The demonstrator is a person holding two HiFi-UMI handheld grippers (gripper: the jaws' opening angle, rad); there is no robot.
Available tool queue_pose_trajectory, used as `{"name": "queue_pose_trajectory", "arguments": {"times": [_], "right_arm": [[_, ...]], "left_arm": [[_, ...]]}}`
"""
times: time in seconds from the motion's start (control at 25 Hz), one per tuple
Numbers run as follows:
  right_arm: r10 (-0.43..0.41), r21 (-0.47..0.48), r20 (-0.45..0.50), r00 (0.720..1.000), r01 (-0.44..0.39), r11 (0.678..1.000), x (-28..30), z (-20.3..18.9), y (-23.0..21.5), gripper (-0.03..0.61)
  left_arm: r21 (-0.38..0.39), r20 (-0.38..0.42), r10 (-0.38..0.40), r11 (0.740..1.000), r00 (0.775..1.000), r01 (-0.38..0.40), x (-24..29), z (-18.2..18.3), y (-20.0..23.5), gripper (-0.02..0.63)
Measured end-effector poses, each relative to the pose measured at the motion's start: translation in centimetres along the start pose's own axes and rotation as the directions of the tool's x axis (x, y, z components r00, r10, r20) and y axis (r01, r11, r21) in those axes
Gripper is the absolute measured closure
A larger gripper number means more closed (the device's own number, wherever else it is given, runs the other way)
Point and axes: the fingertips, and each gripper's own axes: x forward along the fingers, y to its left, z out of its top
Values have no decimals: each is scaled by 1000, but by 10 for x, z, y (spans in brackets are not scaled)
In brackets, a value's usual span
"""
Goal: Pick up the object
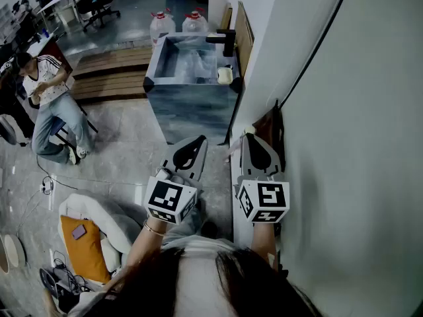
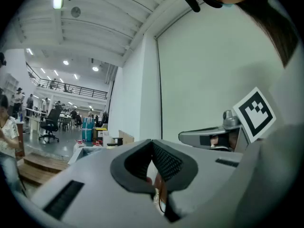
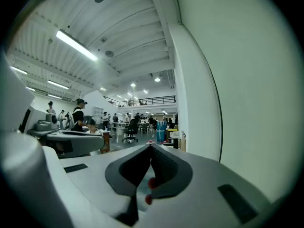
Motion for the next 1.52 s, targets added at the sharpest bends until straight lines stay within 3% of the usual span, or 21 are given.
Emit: {"name": "queue_pose_trajectory", "arguments": {"times": [0.96,1.52], "right_arm": [[-33,75,26,999,31,997,127,11,-3,554],[-74,53,-24,997,75,996,182,1,-21,552]], "left_arm": [[-17,17,-63,998,998,64,81,2,110,604],[-40,-3,-115,993,993,115,128,-9,139,604]]}}
